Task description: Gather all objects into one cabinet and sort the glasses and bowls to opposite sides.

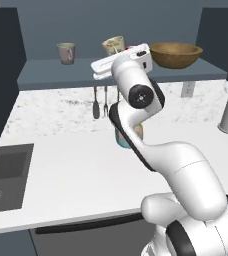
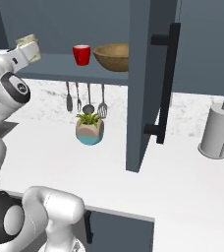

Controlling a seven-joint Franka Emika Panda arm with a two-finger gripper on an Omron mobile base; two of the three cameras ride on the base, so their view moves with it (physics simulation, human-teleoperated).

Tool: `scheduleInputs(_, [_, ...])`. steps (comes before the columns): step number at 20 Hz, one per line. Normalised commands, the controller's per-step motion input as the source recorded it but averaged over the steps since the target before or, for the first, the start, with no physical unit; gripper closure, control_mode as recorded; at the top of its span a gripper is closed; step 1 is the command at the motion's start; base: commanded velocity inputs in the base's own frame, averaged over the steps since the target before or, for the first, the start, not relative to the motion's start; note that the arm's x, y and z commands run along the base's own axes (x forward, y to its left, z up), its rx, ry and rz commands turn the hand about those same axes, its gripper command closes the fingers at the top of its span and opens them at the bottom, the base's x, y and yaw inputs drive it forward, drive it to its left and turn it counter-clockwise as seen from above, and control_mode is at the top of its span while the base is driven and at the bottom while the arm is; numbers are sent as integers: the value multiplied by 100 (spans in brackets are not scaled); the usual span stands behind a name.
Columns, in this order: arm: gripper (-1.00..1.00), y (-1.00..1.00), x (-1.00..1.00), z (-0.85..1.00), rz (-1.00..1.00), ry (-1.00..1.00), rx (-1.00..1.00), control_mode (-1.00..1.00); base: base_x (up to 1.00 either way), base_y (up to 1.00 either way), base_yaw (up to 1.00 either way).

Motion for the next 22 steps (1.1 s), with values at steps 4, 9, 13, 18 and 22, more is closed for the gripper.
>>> scheduleInputs(4, [100,0,10,0,6,0,0,-100,0,0,0])
scheduleInputs(9, [100,-3,23,-3,20,0,9,-100,0,0,0])
scheduleInputs(13, [100,-6,19,-12,23,3,26,-100,0,0,0])
scheduleInputs(18, [100,0,0,0,3,0,2,-100,0,0,0])
scheduleInputs(22, [100,0,2,0,0,0,0,-100,0,0,0])
